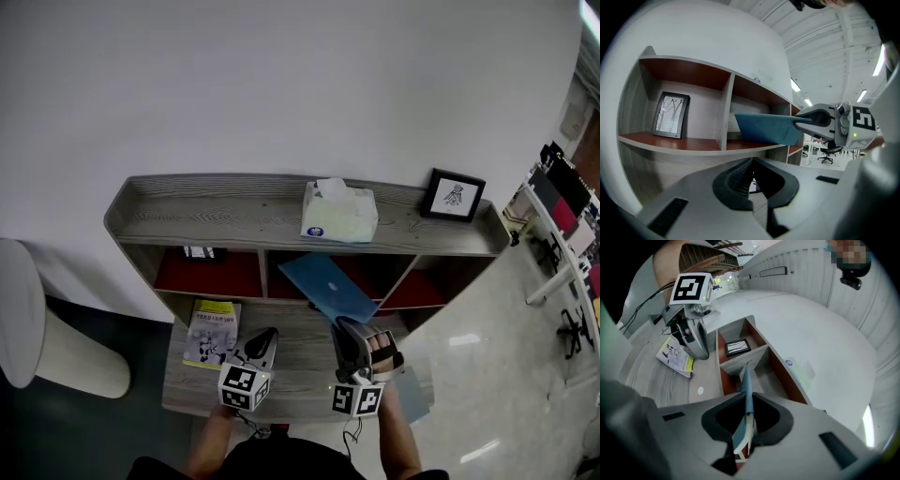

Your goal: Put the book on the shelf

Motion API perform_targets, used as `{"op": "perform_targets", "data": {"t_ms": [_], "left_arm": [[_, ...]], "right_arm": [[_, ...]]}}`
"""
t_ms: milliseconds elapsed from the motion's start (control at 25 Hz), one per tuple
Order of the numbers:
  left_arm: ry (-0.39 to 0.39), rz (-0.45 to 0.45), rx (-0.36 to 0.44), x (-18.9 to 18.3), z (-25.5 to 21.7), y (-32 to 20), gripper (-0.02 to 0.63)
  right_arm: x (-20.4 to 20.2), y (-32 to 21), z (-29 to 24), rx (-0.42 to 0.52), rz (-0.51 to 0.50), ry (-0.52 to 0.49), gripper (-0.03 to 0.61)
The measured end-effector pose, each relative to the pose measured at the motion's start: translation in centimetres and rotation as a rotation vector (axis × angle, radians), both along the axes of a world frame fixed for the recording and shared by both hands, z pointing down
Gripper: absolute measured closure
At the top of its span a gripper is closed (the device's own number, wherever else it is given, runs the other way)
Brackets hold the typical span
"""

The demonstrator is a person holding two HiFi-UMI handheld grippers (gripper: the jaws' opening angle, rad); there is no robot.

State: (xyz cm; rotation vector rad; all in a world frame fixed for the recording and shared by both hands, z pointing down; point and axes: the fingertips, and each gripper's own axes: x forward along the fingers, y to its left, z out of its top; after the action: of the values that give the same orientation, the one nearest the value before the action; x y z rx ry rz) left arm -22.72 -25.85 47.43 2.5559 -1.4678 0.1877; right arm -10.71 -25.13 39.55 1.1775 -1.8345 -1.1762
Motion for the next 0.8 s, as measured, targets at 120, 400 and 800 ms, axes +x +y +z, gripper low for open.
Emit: {"op": "perform_targets", "data": {"t_ms": [120,400,800], "left_arm": [[0.004,0.011,-0.005,-0.3,0.1,-0.8,0.607],[0.005,0.047,-0.017,-0.5,0.8,-1.9,0.607],[0.006,0.091,-0.043,-0.1,2.2,-2.1,0.607]], "right_arm": [[-0.9,-0.5,1.6,-0.024,-0.004,0.045,0.516],[-2.1,-0.7,5.0,-0.074,-0.026,0.12,0.515],[-2.0,-0.8,7.9,-0.062,0.025,0.138,0.488]]}}
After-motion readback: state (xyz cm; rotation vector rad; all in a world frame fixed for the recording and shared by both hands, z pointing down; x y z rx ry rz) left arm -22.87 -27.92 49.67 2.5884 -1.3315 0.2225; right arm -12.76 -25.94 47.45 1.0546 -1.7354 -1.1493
